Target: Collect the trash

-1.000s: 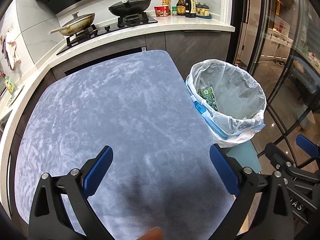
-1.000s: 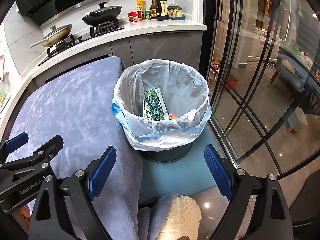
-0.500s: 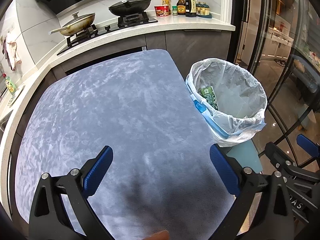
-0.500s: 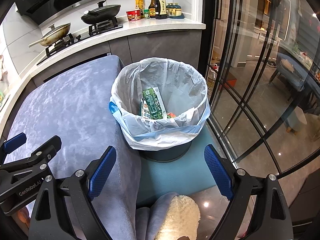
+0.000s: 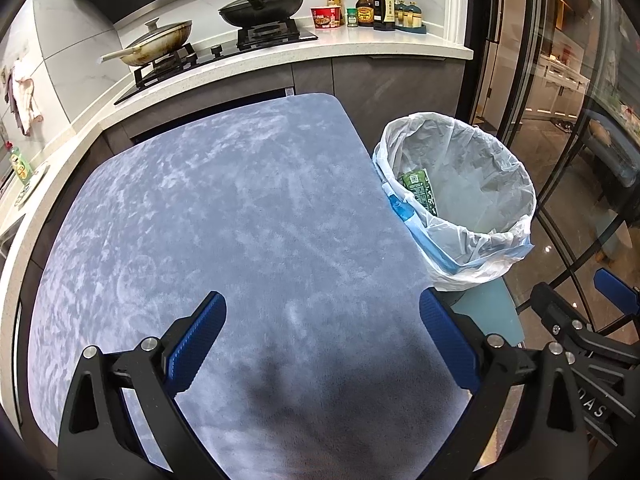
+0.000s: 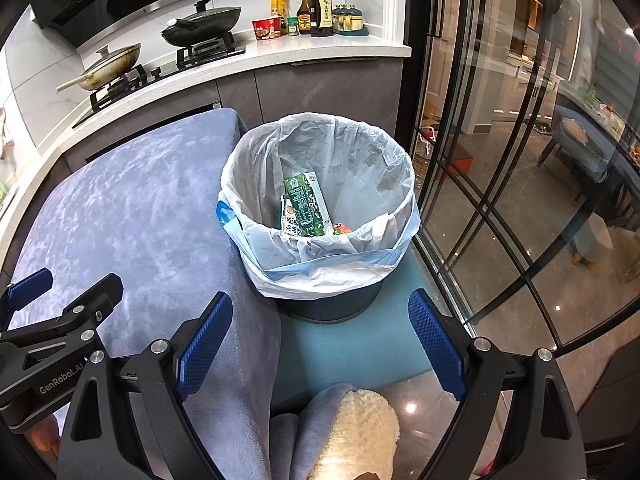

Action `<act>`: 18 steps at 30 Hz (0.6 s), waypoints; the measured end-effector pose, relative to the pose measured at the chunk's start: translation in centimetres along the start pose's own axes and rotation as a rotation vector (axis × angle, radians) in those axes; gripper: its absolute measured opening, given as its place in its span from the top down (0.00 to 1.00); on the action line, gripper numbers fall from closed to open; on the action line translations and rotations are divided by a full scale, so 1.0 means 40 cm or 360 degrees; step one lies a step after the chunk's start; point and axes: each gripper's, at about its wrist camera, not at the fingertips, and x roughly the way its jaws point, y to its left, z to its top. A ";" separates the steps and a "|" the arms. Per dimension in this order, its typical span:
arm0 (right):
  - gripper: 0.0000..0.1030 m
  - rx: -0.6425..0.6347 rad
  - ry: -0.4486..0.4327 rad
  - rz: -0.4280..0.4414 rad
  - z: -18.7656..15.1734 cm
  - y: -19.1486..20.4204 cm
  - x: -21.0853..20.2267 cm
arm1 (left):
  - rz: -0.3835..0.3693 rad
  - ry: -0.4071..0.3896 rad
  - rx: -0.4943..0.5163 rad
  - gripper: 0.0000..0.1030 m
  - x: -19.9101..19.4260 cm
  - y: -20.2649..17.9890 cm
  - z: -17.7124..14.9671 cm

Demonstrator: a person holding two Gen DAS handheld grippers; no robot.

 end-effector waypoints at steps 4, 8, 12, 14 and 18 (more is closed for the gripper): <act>0.17 0.0000 0.0002 -0.0001 -0.001 0.000 0.000 | -0.0003 0.0000 -0.0001 0.10 0.000 0.002 -0.001; 0.17 -0.0002 0.0001 -0.0002 -0.001 -0.001 0.001 | -0.0002 0.0000 -0.0001 0.10 0.000 0.001 0.001; 0.17 -0.0001 0.0001 -0.0003 -0.003 -0.002 0.003 | -0.0004 -0.0002 0.0004 0.10 -0.001 0.001 0.000; 0.17 -0.0002 0.0002 -0.0005 -0.003 -0.003 0.004 | -0.0004 0.0001 0.0003 0.10 0.000 0.001 0.002; 0.17 -0.0001 0.0002 -0.0007 -0.005 -0.006 0.004 | -0.0014 0.0007 0.0000 0.10 0.002 -0.001 0.003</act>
